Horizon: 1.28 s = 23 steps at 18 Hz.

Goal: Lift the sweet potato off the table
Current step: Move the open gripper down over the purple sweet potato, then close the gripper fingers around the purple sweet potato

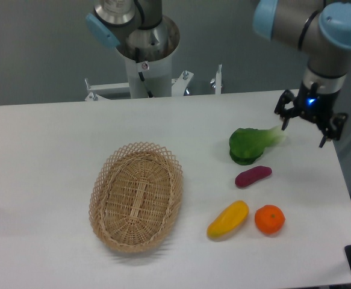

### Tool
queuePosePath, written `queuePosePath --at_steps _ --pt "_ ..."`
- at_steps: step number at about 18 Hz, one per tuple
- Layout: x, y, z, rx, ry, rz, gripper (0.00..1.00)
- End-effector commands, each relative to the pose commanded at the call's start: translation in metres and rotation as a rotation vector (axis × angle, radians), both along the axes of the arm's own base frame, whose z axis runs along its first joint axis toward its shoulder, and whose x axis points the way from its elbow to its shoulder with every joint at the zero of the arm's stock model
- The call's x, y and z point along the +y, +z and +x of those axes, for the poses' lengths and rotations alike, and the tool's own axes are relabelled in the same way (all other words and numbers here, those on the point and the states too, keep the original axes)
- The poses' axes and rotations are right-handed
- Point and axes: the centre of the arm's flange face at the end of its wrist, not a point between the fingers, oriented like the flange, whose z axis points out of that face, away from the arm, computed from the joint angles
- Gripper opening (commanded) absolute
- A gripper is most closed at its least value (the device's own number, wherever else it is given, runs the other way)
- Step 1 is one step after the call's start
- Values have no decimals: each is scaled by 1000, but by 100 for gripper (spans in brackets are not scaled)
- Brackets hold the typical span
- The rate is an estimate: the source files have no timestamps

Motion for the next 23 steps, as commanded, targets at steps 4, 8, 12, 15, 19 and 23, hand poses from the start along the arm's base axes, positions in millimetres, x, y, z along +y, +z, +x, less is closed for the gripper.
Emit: queuePosePath --at_steps 4,8,12,15,19,23 --pt "23 -36 4 -32 -27 -14 100" --pt "34 -65 12 -39 -52 -24 100" --pt "26 -89 23 -34 -161 -81 100" --pt "22 -95 26 -27 -235 -110 100" --pt "23 -113 33 -24 -241 -114 100" --pt "22 -124 40 -22 -252 -117 100"
